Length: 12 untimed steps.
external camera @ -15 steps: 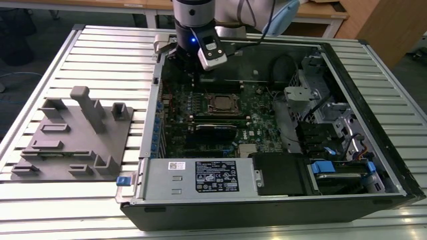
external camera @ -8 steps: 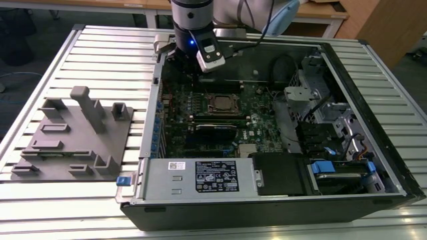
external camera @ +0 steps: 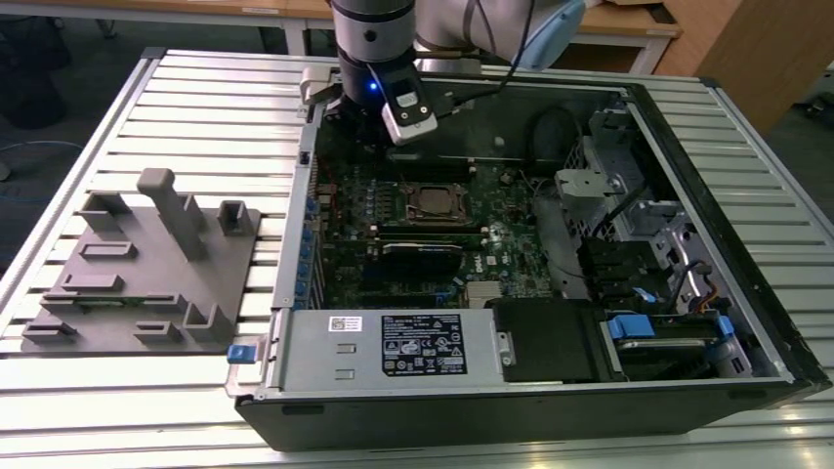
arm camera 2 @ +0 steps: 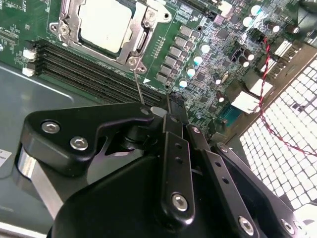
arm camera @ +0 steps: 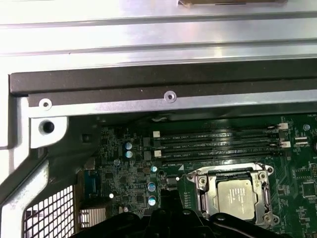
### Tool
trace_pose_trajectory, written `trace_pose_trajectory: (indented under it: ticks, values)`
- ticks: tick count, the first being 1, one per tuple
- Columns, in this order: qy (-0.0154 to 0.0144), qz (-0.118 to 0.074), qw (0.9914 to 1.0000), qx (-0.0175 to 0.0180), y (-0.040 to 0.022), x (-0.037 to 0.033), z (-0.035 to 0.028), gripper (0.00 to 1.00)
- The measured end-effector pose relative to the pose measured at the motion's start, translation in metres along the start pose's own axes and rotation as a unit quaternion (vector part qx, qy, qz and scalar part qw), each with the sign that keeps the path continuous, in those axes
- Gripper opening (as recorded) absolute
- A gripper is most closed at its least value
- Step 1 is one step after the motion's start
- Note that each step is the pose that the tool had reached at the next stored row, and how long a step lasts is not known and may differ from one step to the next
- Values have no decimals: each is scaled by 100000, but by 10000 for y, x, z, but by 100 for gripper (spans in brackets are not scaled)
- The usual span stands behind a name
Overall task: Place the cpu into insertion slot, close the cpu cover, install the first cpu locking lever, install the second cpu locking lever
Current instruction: 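Install the first cpu locking lever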
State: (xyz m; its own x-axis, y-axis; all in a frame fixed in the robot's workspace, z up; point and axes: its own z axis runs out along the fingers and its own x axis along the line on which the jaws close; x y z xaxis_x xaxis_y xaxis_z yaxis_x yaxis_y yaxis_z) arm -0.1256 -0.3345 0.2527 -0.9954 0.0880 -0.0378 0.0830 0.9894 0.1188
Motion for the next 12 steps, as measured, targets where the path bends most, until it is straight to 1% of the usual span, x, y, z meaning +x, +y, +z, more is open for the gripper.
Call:
trace_pose_trajectory:
  ticks: [2, 3, 4, 5, 6, 8, 12]
  values:
    - [27, 1, 100000, -159, -1, 4, 3, 10]
    - [46, 21, 99999, -496, -1, 5, 3, 10]
    - [86, 50, 99995, -1023, -1, 5, 4, 10]
    - [127, 73, 99989, -1461, -1, 6, 4, 10]
    - [139, 82, 99986, -1640, -1, 6, 4, 10]
    - [157, 93, 99982, -1893, -1, 8, 7, 10]
    - [176, 96, 99979, -2016, -4, 18, 21, 10]
